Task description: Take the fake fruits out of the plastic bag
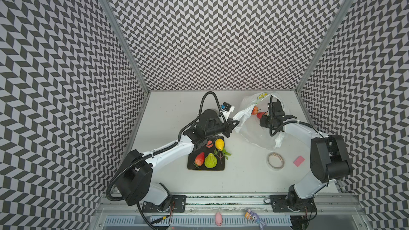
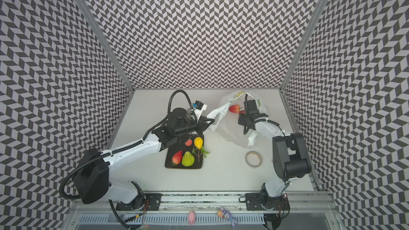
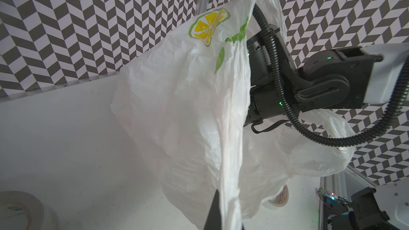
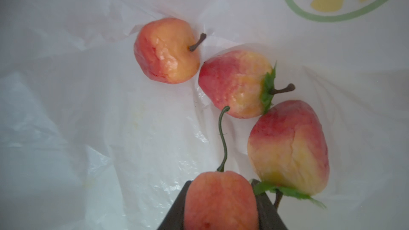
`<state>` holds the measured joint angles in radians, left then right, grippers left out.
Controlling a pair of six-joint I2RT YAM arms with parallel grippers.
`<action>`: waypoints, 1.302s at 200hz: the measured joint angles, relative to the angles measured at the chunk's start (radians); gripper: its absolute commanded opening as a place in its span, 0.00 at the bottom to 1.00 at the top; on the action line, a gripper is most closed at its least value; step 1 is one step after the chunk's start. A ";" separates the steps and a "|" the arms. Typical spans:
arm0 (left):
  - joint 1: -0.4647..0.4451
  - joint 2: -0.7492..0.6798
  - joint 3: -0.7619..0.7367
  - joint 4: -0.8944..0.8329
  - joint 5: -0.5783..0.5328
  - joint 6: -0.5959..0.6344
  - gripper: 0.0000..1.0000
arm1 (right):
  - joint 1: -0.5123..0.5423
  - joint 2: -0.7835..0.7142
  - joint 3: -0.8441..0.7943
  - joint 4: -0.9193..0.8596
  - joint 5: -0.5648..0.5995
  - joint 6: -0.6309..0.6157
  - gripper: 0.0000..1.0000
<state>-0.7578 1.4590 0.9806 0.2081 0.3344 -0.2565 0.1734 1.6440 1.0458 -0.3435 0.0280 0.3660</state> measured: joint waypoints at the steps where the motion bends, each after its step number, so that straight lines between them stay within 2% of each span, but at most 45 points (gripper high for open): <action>1: 0.000 0.000 0.000 0.000 0.000 0.000 0.00 | 0.000 0.000 0.000 0.000 -0.003 0.000 0.23; 94: 0.016 0.049 0.056 -0.007 -0.024 -0.018 0.00 | 0.021 -0.122 -0.121 0.172 -0.269 -0.116 0.22; 147: 0.034 0.067 0.076 -0.009 -0.036 -0.039 0.00 | 0.062 -0.230 -0.201 0.173 -0.291 -0.124 0.21; 181: 0.034 0.071 0.077 -0.013 -0.036 -0.049 0.00 | 0.105 -0.222 -0.243 0.166 -0.261 -0.099 0.23; 193: 0.034 0.071 0.077 -0.014 -0.037 -0.049 0.00 | 0.125 -0.202 -0.243 0.164 -0.244 -0.088 0.28; 229: 0.034 0.071 0.077 -0.024 -0.042 -0.051 0.00 | 0.151 -0.170 -0.243 0.136 -0.198 -0.056 0.59; 260: 0.034 0.071 0.077 -0.031 -0.046 -0.051 0.00 | 0.149 -0.170 -0.216 0.076 -0.155 -0.053 0.71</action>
<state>-0.7238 1.5299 1.0580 0.1776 0.2886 -0.3080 0.3225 1.4742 0.8295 -0.2672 -0.1272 0.3126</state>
